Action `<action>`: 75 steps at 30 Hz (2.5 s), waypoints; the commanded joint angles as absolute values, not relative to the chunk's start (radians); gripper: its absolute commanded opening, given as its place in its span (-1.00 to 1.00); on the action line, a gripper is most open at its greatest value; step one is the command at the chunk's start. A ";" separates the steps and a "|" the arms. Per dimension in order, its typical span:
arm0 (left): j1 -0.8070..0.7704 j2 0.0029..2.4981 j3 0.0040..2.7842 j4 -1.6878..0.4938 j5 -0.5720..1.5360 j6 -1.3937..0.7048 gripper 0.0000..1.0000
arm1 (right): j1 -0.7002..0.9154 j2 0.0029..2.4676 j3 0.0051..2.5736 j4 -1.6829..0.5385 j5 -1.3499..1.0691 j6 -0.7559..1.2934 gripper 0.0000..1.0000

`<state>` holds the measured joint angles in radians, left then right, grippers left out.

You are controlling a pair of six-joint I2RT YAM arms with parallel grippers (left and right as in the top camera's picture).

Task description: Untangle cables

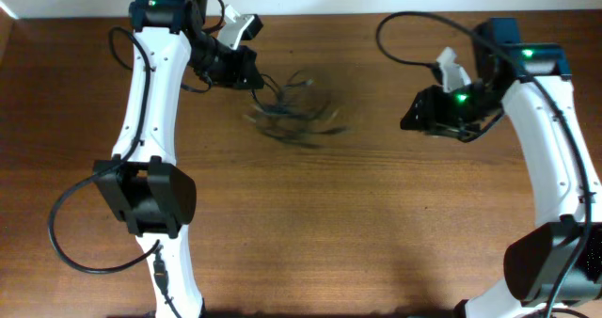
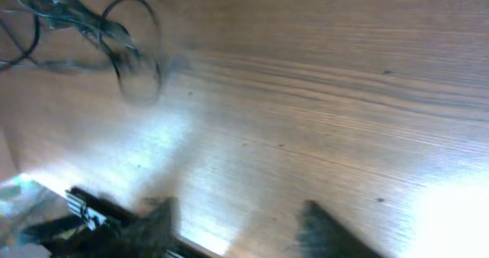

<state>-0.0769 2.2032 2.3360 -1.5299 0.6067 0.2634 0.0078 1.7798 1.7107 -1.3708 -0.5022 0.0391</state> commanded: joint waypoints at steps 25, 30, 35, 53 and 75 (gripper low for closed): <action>-0.229 2.197 2.361 -1.375 1.069 0.332 -1.00 | 0.062 1.773 1.705 -0.936 -0.819 0.136 0.07; -0.262 2.197 2.361 -1.359 1.169 0.334 -1.00 | 0.121 1.774 1.705 -0.953 -0.709 0.135 0.10; -0.227 2.197 2.361 -1.362 1.340 0.331 -1.00 | 0.139 1.774 1.705 -0.972 -0.664 0.109 0.08; -0.190 2.197 2.361 -1.362 0.736 0.146 -1.00 | 0.068 1.700 1.703 -1.012 -0.367 0.253 -0.92; -0.027 2.197 2.361 -1.485 -0.073 -0.055 -1.00 | -0.093 1.641 1.703 -1.289 -0.317 0.273 -0.92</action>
<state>-0.1440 2.2032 2.3489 -1.4563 0.0490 -0.0513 -0.0879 1.6653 1.7016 -1.2873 -0.3691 0.3061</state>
